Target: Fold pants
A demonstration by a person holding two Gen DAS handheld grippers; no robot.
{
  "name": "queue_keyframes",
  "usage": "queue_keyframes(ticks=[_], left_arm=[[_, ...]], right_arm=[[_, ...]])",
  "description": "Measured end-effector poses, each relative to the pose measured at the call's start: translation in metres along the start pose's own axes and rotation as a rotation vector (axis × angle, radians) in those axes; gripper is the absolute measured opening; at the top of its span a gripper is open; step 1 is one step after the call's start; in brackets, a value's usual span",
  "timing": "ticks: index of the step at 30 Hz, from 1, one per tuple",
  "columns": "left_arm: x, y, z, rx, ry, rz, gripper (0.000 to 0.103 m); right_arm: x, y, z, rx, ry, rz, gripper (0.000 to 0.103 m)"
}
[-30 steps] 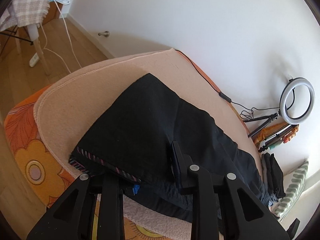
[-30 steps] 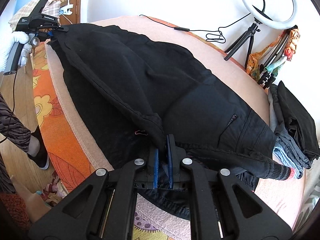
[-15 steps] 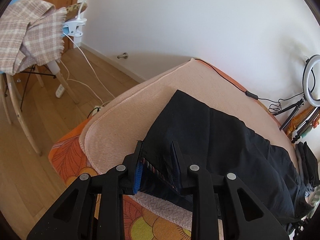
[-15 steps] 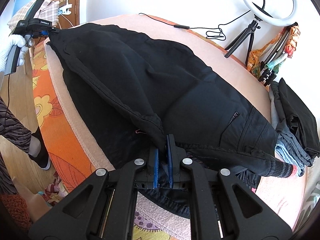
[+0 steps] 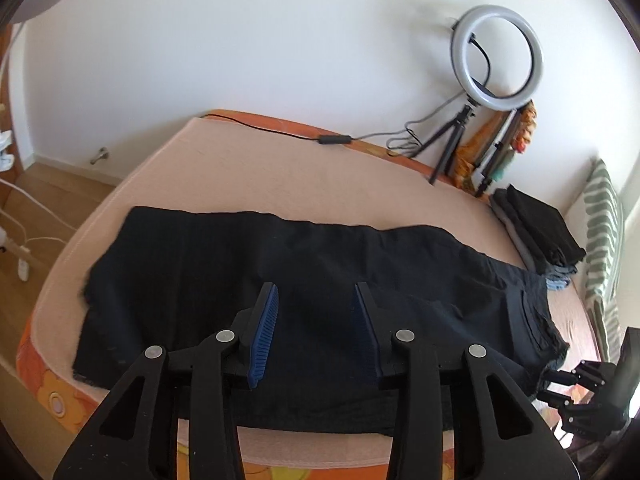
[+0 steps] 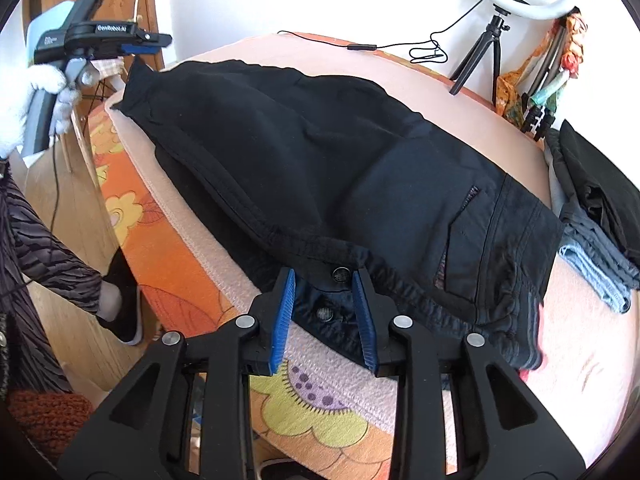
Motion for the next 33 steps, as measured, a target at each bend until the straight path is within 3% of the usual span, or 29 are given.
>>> queue_keyframes(ticks=[5,9,13,18,25,28,33], left_arm=[[0.066,0.025,0.032,-0.149,0.165,0.136,0.037],[0.106,0.047,0.045,-0.215,0.195,0.251,0.037],[0.128,0.061,0.054,-0.268,0.252,0.263,0.037],[0.154,0.080,0.056,-0.314,0.316,0.327,0.037],[0.165,0.104,0.064,-0.389,0.360,0.384,0.037],[0.166,0.108,0.064,-0.406,0.365,0.402,0.037],[0.165,0.110,0.064,-0.416,0.375,0.393,0.037]], right_arm=[[0.032,0.001,-0.033,0.107,-0.046,0.201,0.041],[0.088,0.003,-0.052,0.182,-0.001,0.396,0.050],[0.152,0.007,-0.045,0.173,0.033,0.560,0.057],[0.208,0.014,-0.014,0.126,0.052,0.672,0.062],[0.241,0.025,0.044,0.028,0.028,0.744,0.064],[0.250,0.019,0.047,0.069,0.022,0.759,0.070],[0.251,0.007,0.052,0.097,-0.001,0.750,0.071]])
Point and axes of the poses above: each gripper's, at about its wrist camera, not at the fingertips, and z roughly the way its jaws point, x to its right, y to its underside, the point moved 7 cm from there along z, roughly the way its jaws point, and after that the axes turned 5 degrees about -z, right-handed, at the moved point
